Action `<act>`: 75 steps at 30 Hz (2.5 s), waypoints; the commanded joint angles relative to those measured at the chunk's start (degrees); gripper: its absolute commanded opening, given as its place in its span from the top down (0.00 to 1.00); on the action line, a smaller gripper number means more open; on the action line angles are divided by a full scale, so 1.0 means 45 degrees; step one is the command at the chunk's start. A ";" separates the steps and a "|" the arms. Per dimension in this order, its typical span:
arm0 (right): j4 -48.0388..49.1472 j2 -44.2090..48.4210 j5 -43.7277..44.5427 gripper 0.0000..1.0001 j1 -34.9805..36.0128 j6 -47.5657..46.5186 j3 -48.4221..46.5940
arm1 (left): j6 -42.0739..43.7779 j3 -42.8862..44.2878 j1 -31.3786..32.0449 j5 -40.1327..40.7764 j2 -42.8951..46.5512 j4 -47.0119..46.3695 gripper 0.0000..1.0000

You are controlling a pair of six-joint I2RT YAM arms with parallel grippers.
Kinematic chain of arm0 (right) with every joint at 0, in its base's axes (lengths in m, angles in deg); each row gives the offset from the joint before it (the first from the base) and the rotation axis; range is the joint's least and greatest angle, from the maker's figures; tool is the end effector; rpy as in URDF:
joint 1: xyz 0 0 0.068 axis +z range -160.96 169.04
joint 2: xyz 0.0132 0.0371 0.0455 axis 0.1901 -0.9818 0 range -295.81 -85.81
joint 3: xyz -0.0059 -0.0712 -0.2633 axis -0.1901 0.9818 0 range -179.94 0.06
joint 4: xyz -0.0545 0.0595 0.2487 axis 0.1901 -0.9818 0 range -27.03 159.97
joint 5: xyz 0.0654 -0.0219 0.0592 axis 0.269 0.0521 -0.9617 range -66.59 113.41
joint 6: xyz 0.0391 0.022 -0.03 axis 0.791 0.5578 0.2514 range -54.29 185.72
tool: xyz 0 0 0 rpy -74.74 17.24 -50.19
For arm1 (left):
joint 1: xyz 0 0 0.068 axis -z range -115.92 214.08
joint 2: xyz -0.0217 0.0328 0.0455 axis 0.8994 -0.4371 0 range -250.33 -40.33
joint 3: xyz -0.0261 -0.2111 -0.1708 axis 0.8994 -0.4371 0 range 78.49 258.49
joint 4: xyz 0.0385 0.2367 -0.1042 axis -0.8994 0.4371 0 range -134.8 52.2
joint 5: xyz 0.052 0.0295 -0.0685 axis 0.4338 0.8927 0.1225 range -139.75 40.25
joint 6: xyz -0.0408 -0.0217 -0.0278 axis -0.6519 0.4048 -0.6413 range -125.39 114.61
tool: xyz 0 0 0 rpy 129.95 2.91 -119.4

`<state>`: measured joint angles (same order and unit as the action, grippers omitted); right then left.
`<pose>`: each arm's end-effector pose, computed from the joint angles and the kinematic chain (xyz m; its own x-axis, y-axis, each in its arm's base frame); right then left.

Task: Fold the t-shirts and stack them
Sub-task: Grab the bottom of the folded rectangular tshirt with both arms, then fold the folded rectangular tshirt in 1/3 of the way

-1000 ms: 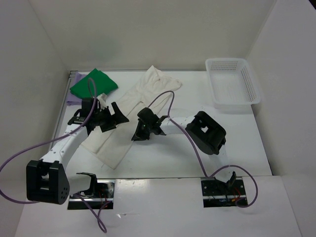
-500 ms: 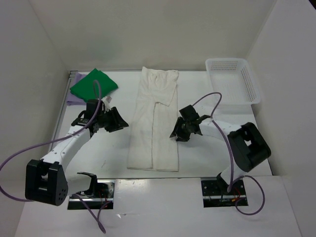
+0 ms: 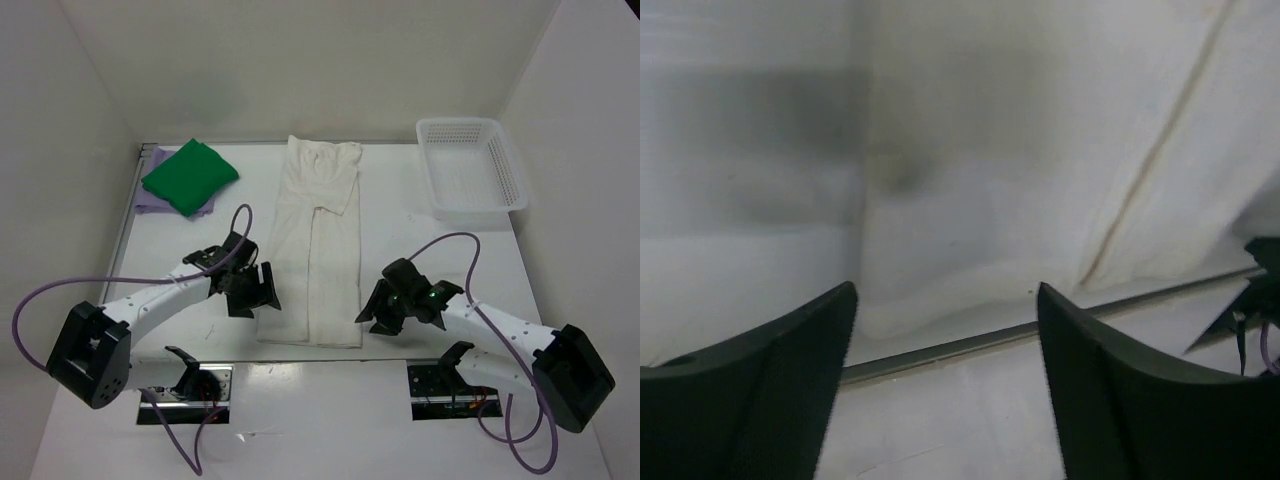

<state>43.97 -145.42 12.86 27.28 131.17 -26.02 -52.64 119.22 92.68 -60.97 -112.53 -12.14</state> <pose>0.1367 0.1160 0.1619 -0.9010 0.4285 -0.0671 0.3328 0.7821 0.5268 0.1962 -0.1148 0.1901 -0.9358 -0.3102 -0.1675 -0.2108 0.8733 -0.4393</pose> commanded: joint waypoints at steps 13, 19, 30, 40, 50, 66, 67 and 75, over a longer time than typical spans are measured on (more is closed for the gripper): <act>0.0699 -0.0660 -0.0586 0.60 0.1170 0.1060 0.0951 | -0.2176 -0.1725 -0.0398 -0.0004 -0.0242 0.0069 0.46; 0.1149 -0.0969 -0.0821 0.63 0.1170 0.1023 0.1209 | -0.2060 -0.2137 -0.0398 -0.0532 -0.0361 -0.0853 0.56; -0.0371 -0.0233 -0.0703 0.99 0.1170 0.0613 0.0039 | -0.0851 -0.1533 -0.0398 -0.1744 -0.0128 0.0469 0.99; -0.2290 -0.1745 -0.0643 1.00 -0.1831 -0.2801 -0.3887 | 0.1317 0.3776 -0.1158 0.0307 -0.1156 0.1961 1.00; -0.0943 -0.8330 -0.0528 1.00 -0.5292 -0.5912 -1.0039 | 0.2607 0.7625 -0.3013 0.1518 -0.5904 -0.0499 0.98; -0.1039 -1.3823 0.0176 0.97 -0.5841 -0.6791 -1.5901 | 0.2628 1.3174 -0.3641 0.1325 -1.1415 -0.1769 0.81; -0.1039 -1.3823 0.0176 0.84 -0.5841 -0.6791 -1.5902 | 0.2628 1.3291 -0.3641 0.1187 -1.1416 -0.1771 0.67; -0.0863 -1.0760 0.0232 0.55 -0.5841 -0.6908 -1.3933 | 0.2081 0.9548 -0.3641 0.0583 -0.7673 -0.3450 0.07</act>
<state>39.56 -204.37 12.29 1.36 101.00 -91.97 -42.41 167.79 76.38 -55.66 -156.75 -23.76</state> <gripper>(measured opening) 0.443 0.885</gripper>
